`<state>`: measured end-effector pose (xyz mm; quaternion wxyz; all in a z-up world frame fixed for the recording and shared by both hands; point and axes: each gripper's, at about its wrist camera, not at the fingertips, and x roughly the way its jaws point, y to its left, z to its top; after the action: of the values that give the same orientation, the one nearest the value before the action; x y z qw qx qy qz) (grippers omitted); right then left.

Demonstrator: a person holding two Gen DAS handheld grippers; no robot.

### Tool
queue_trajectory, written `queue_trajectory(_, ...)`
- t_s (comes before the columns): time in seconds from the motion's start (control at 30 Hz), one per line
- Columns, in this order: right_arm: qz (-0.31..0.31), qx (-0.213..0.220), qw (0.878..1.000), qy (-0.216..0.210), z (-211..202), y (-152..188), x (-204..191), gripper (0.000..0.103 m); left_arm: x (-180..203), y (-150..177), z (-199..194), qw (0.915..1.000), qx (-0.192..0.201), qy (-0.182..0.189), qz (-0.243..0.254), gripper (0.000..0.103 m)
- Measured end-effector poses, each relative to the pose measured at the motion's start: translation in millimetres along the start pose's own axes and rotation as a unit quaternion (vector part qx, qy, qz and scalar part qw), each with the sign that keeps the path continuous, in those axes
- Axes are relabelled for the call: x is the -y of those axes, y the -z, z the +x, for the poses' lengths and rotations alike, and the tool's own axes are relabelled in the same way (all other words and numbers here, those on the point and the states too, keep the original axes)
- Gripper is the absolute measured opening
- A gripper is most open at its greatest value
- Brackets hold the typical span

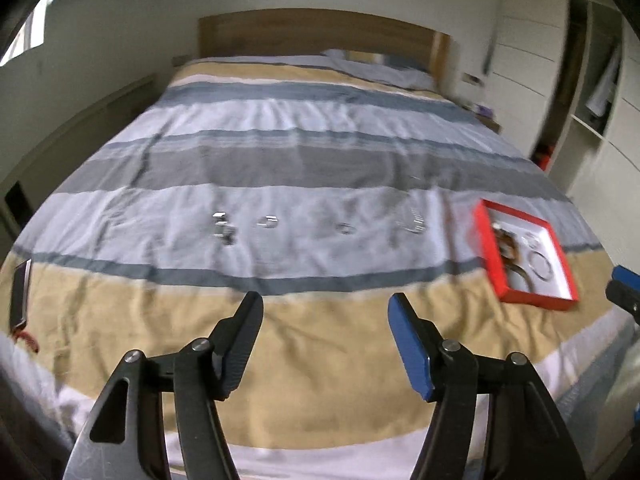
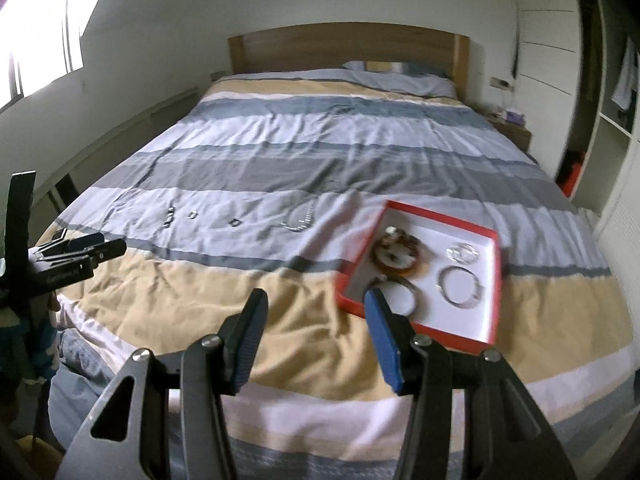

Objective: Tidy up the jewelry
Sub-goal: 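Withdraw both tools from the red box back over the bed, then grasp the wristwatch with the left tool while the right tool grasps the silver ring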

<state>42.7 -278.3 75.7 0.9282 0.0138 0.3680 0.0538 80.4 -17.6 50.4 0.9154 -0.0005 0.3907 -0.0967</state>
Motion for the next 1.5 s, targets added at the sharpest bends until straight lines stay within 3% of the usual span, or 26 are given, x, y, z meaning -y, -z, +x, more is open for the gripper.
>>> queue_trajectory(0.2, -0.024, -0.016, 0.999, -0.029, 45, -13, -29, 0.049, -47, -5, 15, 0.9989, -0.002, -0.036, -0.03, 0.064)
queue_trajectory(0.43, -0.043, -0.048, 0.996, -0.062, 123, -31, -55, 0.048, -109, -10, 76, 0.9944, -0.026, -0.031, -0.098, 0.064)
queue_trajectory(0.73, -0.056, -0.087, 0.99, -0.095, 235, -54, -82, 0.047, -136, -40, 172, 0.9921, -0.057, -0.046, -0.102, 0.062)
queue_trajectory(0.93, -0.052, -0.096, 0.988, -0.106, 287, -65, -95, 0.04, -143, -45, 218, 0.9904, -0.077, -0.048, -0.104, 0.048)
queue_trajectory(1.03, -0.042, -0.101, 0.987, -0.115, 307, -69, -98, 0.038, -141, -49, 227, 0.9917, -0.071, -0.048, -0.096, 0.045)
queue_trajectory(1.2, -0.055, -0.106, 0.986, -0.115, 323, -69, -107, 0.032, -137, -49, 233, 0.9931, -0.069, -0.042, -0.085, 0.025)
queue_trajectory(1.33, -0.062, -0.108, 0.986, -0.111, 328, -69, -111, 0.019, -136, -50, 233, 0.9939, -0.064, -0.034, -0.083, 0.024)
queue_trajectory(1.5, -0.061, -0.106, 0.986, -0.111, 318, -67, -109, 0.019, -135, -49, 221, 0.9942, -0.055, -0.02, -0.09, 0.024)
